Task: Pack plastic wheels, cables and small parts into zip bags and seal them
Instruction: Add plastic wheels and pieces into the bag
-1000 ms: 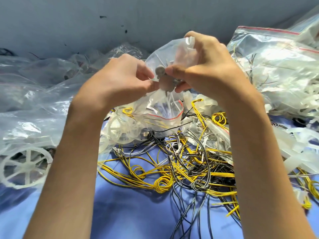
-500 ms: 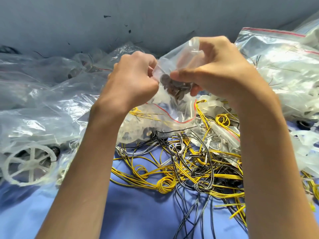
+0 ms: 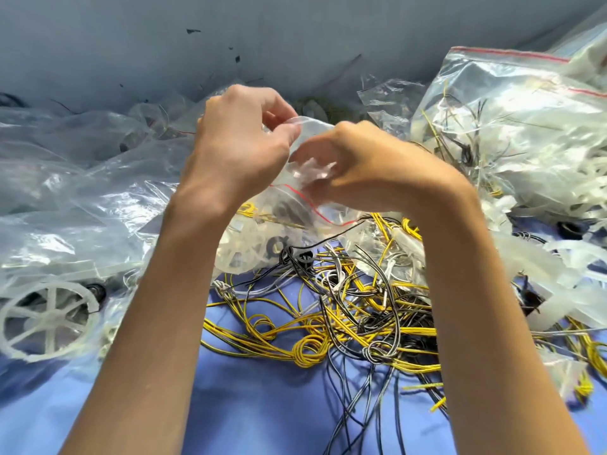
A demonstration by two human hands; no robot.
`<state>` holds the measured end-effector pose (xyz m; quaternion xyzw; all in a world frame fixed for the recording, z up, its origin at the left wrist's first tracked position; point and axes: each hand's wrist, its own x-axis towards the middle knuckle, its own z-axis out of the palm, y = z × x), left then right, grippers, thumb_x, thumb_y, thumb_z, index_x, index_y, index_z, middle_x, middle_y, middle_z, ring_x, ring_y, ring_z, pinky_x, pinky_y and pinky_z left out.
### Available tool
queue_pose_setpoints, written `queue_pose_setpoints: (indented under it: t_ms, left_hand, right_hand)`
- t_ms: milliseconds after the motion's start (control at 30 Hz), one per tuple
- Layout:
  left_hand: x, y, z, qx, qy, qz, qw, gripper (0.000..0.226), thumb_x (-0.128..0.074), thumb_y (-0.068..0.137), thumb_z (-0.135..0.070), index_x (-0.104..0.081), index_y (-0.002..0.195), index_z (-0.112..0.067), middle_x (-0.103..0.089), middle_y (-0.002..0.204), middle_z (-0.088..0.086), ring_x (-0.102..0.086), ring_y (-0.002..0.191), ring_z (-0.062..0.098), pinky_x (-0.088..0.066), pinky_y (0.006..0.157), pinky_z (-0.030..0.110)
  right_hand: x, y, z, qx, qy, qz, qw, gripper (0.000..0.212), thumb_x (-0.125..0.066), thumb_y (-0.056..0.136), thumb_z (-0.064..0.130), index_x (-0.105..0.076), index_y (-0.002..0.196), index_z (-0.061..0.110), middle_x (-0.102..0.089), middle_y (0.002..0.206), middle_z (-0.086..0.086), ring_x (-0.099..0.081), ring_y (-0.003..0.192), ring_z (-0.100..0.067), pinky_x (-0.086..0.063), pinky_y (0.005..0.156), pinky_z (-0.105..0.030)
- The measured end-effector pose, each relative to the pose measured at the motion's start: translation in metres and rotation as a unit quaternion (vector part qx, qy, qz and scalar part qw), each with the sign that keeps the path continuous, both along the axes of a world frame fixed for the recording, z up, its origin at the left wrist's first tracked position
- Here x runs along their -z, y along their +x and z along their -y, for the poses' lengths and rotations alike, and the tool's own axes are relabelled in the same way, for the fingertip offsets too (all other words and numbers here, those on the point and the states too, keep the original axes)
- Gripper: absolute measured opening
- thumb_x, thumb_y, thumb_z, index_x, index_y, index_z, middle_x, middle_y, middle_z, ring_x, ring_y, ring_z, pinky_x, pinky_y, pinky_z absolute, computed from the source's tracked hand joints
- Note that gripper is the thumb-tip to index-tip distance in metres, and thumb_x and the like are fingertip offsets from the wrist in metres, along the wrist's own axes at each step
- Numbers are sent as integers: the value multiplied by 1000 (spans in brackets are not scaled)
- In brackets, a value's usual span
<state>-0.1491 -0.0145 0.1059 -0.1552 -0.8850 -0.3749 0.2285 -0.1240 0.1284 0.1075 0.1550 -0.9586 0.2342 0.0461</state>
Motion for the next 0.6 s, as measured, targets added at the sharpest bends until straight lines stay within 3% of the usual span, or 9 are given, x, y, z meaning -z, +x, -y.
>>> queue_pose_setpoints:
  t_ms: [100,167,233,367,467,533,600]
  left_hand:
    - [-2,-1,3,1,15,-24,1000,5,-66,84,-27,-66,79,-30,-57,66,-17,-48,52,-7,-35,54,8]
    - [-2,-1,5,6,26,-31,999,6,-67,82,-25,-67,78,-30,-58,66,-17,-48,51,-7,-35,55,7]
    - [-2,-1,7,10,34,-31,999,8,-68,81,-24,-67,78,-31,-59,67,-16,-48,53,-5,-38,59,11]
    - [-4,2,8,22,24,-32,999,8,-70,79,-23,-68,79,-30,-61,70,-14,-49,55,-2,-40,61,13]
    - [-8,6,10,81,-30,-21,996,14,-68,82,-18,-68,82,-32,-63,86,-8,-52,66,2,-39,63,7]
    - [-11,10,11,146,-96,7,985,14,-68,84,-21,-68,85,-35,-59,101,-4,-55,85,2,-45,79,13]
    - [-12,13,11,197,-161,59,965,8,-69,83,-39,-67,90,-40,-55,114,-8,-53,104,2,-45,94,28]
  right_hand:
    - [1,0,1,-36,38,41,998,44,-56,89,25,-53,131,38,-60,128,7,-58,111,-8,-41,80,-18]
    - [5,-2,1,-36,83,62,994,45,-50,94,31,-46,137,38,-51,141,8,-50,125,-13,-39,92,-22]
    - [7,-3,2,-38,127,77,988,45,-48,95,37,-41,139,41,-46,145,8,-44,130,-16,-35,93,-23]
    - [4,-1,1,-46,154,101,982,49,-53,93,42,-39,139,45,-47,143,12,-46,128,-13,-29,84,-20]
    - [3,-1,-1,-38,152,116,981,55,-60,89,42,-39,140,44,-53,137,9,-56,115,-14,-38,86,-22]
    - [4,-1,1,-33,156,125,979,55,-61,88,39,-40,139,41,-58,129,8,-61,103,-14,-44,86,-25]
    - [4,-1,0,-31,154,111,981,37,-60,89,38,-53,125,34,-59,101,11,-57,87,-15,-41,70,-25]
